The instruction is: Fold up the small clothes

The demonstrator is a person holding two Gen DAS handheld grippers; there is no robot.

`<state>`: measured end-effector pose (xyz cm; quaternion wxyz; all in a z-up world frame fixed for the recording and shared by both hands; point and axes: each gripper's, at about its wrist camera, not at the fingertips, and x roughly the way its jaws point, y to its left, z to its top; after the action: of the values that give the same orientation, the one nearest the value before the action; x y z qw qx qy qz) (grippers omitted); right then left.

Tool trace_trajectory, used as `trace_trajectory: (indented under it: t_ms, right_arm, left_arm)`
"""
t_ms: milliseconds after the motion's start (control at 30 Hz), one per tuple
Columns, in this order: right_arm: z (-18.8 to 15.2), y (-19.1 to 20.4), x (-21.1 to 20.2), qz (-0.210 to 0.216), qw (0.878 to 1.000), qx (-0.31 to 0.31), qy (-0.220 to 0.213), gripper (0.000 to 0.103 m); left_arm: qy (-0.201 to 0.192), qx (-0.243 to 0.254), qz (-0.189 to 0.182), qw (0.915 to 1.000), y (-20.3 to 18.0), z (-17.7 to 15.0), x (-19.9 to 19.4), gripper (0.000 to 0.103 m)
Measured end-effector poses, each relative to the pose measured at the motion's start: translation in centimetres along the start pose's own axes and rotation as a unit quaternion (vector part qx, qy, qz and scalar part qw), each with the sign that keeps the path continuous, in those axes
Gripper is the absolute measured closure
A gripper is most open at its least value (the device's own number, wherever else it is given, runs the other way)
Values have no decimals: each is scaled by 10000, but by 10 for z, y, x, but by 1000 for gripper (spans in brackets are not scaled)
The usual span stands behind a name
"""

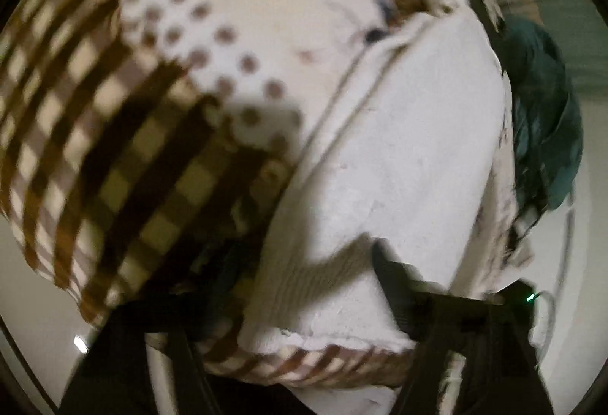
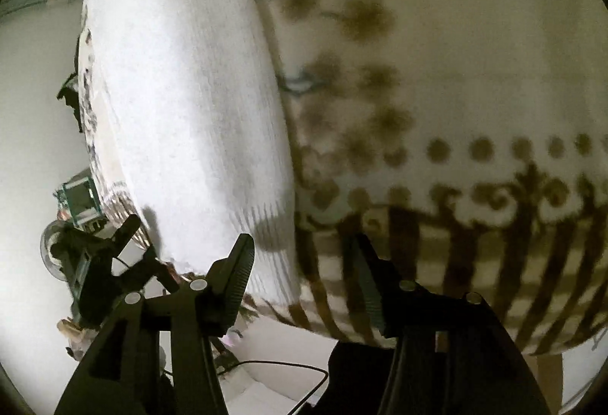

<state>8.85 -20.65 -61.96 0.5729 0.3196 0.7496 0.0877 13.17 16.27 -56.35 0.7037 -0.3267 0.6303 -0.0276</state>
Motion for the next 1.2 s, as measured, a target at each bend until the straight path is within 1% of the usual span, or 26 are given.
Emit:
trace_trajectory:
  t_ms: [33,67,100,133,200,267,367,400,467,500,533,567,667,767,833,967,1000,1067,1100,1133,1167,1200]
  right_arm:
    - [-1,0,2,4,10000,12,33,47]
    - [0,1,2,21,10000,7,-27,60]
    - [-4,3,0,-52,9999,-55,-121,101]
    - [-8,7,3,-78,9998,-80,-157,99]
    - [-16,14,0,-192,9992,-165,-301,99]
    - [-25,20,-6,-259,9987,-236,-379,100]
    - [-37,28,-16,-261,9984,-293,-396,100]
    - [-40,28,-21,-309,9981,-343,-407,100]
    - [-43,30,-28,-327,9976,-454,-414,100]
    - [-43,31,-29,-345,9974,-495,-387,100]
    - [-43,34,-27,-360,9972,-557,-338,100]
    - [-43,34,-28,-412,9968,-606,-324,100]
    - [-40,40,-15,-670,9951,-677,-272,100]
    - [-31,34,-3,-781,9954,-517,-187,100]
    - [-30,36,-1,-791,9954,-523,-111,100]
    - [-37,47,3,-681,9955,-648,128,100]
    - [-39,51,7,-759,9943,-737,146,100]
    - [-39,53,17,-977,9909,-919,133,100]
    - [-35,51,24,-1039,9897,-963,203,100]
    - [-32,50,25,-1054,9896,-957,213,100]
    - [-28,50,25,-1016,9903,-923,212,97]
    - [-25,47,23,-870,9922,-851,277,96]
  left_arm:
    - [30,29,100,9999,-3,-3,0,98]
    - [-61,34,25,10000,-6,-6,-4,98]
    - [-208,56,11,9998,-10,-12,-13,99]
    - [-284,54,29,9996,-11,-15,-19,99]
    - [-404,-66,-25,9992,-13,-19,-29,99]
    - [-424,-286,-249,9984,-10,-24,-41,99]
    - [-471,-416,-384,9973,-11,-24,-50,99]
    - [-492,-402,-332,9974,-14,-25,-54,99]
    - [-517,-79,-64,9986,-24,-27,-58,99]
    - [-452,98,129,9988,-26,-29,-54,100]
    - [-351,169,216,9990,-25,-29,-46,101]
    - [-254,130,254,9993,-22,-30,-37,101]
    - [-122,30,183,9998,-15,-37,-19,101]
    - [-60,135,35,9999,-31,-42,-16,101]
    - [-73,173,120,9998,-32,-44,-22,101]
    - [-113,-59,594,9982,8,-40,-31,101]
    - [-93,-139,606,9980,16,-36,-29,101]
    - [-22,-132,511,9986,19,-29,-25,101]
    - [38,-102,411,9991,17,-26,-23,101]
    - [123,-63,323,9994,14,-23,-21,101]
    - [254,12,223,9994,10,-22,-19,100]
    - [421,48,35,9991,8,-20,-17,100]
